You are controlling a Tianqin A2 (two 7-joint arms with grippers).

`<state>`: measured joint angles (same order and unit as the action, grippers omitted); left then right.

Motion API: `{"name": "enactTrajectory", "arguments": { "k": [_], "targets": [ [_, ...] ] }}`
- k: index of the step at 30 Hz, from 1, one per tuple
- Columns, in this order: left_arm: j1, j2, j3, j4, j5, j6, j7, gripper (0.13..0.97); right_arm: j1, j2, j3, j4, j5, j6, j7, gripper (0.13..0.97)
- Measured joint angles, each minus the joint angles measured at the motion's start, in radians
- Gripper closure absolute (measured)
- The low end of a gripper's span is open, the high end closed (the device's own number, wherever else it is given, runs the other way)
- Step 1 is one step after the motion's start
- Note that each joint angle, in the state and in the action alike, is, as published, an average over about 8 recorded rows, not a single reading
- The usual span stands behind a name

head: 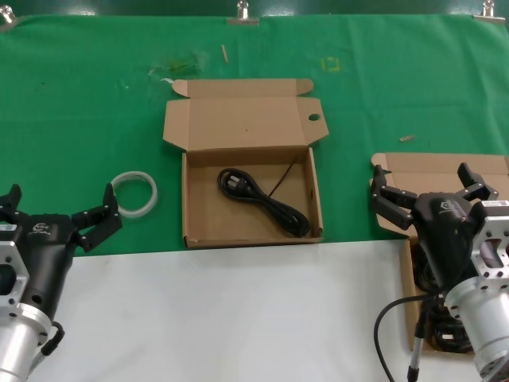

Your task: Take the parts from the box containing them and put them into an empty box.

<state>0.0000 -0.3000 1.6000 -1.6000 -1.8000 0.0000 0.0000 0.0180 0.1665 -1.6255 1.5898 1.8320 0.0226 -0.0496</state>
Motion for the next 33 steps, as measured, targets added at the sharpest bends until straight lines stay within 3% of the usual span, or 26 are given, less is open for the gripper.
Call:
{"name": "enactTrajectory", "arguments": {
  "k": [33],
  "targets": [
    [0.0, 0.0, 0.0, 0.0, 0.0, 0.0, 0.0, 0.132, 0.0, 0.0, 0.0, 0.0, 0.0, 0.0, 0.0, 0.129]
  ]
}}
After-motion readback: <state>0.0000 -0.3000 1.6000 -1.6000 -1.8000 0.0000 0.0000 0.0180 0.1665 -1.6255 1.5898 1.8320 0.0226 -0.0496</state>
